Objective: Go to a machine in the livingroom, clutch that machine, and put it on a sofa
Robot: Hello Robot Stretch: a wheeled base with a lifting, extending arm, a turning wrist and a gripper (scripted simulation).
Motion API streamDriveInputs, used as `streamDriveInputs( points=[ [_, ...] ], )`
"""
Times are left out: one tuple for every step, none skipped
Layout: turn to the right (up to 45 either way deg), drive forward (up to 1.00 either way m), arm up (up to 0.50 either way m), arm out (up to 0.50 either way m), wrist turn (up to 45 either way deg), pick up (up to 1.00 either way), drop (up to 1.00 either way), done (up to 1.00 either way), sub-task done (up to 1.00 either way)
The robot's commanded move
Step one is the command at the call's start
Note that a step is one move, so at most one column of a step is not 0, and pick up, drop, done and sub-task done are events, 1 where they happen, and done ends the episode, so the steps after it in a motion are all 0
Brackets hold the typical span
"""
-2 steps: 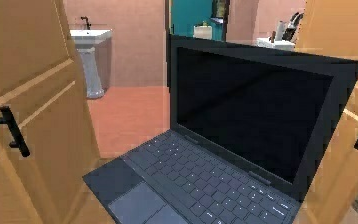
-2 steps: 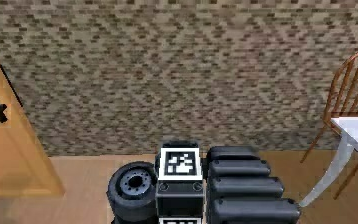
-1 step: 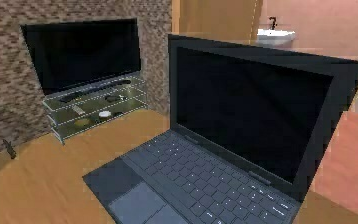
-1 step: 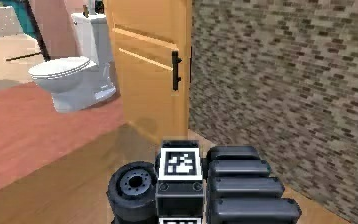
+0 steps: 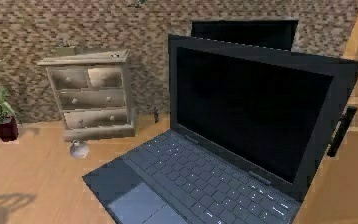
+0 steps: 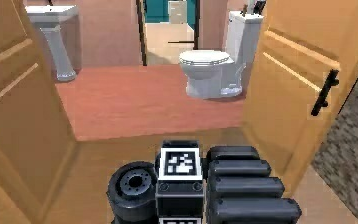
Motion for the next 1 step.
streamDriveInputs(
  points=[
    [0.0, 0.45, 0.0, 0.0, 0.0, 0.0, 0.0, 0.0, 0.0]
  ],
)
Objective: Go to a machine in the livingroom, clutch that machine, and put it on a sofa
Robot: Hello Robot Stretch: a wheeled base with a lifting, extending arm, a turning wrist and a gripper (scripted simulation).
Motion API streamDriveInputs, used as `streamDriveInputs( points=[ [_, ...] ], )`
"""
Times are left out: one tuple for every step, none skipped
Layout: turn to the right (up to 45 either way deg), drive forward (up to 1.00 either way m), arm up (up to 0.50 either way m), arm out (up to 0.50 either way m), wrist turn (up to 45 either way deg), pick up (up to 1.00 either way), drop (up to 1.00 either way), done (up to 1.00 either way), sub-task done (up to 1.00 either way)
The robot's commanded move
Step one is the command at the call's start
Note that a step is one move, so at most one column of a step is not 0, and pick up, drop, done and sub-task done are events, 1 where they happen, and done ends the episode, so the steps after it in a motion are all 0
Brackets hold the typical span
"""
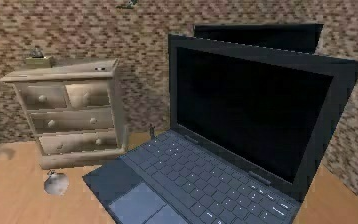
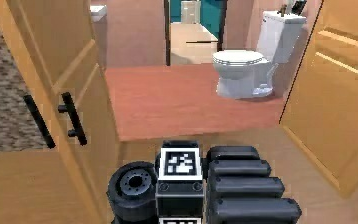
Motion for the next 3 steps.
streamDriveInputs(
  points=[
    [-45.0, 0.0, 0.0, 0.0, 0.0, 0.0, 0.0, 0.0, 0.0],
    [0.0, 0.95, 0.0, 0.0, 0.0, 0.0, 0.0, 0.0, 0.0],
    [15.0, 0.0, 0.0, 0.0, 0.0, 0.0, 0.0, 0.0, 0.0]
  ],
)
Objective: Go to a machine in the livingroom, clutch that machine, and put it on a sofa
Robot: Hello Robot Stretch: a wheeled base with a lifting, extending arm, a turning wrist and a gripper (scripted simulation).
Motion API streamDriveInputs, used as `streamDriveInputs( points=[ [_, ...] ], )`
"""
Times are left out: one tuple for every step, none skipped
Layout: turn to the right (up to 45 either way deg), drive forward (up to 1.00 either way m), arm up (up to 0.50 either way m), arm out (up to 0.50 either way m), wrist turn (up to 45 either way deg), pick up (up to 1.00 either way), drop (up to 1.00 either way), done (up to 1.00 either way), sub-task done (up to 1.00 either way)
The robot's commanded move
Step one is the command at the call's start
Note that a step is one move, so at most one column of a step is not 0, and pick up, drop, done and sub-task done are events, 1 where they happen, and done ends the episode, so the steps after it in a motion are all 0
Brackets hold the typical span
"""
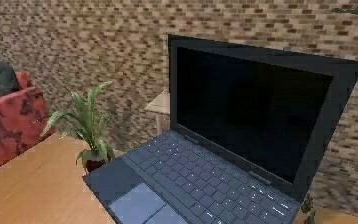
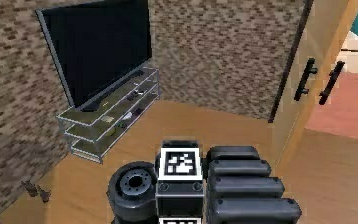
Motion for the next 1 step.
streamDriveInputs(
  points=[
    [0.0, 0.35, 0.0, 0.0, 0.0, 0.0, 0.0, 0.0, 0.0]
  ],
)
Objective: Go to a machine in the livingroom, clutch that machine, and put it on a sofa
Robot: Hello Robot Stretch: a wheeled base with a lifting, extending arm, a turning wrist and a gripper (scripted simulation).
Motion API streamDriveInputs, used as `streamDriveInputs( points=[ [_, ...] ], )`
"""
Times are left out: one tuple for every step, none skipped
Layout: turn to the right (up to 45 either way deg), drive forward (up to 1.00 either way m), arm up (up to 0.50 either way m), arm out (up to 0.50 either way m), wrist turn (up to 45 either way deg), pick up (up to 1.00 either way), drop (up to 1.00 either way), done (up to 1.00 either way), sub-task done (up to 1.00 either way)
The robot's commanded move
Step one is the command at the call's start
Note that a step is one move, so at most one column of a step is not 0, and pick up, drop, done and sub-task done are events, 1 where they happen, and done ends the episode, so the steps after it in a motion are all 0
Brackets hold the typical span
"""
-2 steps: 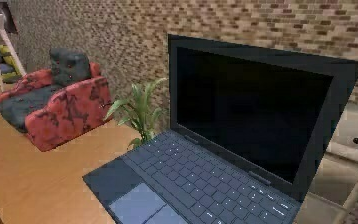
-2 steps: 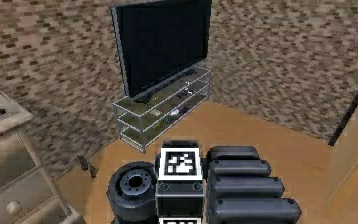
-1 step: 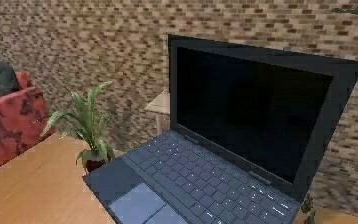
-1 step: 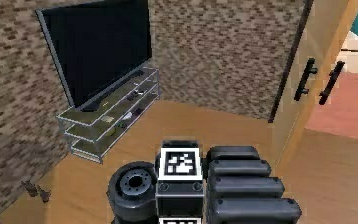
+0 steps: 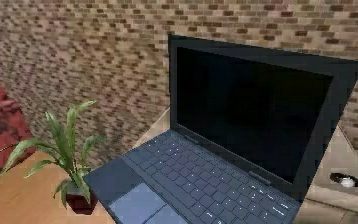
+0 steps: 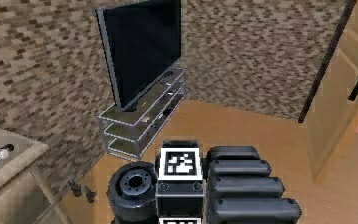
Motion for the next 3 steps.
streamDriveInputs(
  points=[
    [-45.0, 0.0, 0.0, 0.0, 0.0, 0.0, 0.0, 0.0, 0.0],
    [-24.0, 0.0, 0.0, 0.0, 0.0, 0.0, 0.0, 0.0, 0.0],
    [0.0, 1.0, 0.0, 0.0, 0.0, 0.0, 0.0, 0.0, 0.0]
  ],
)
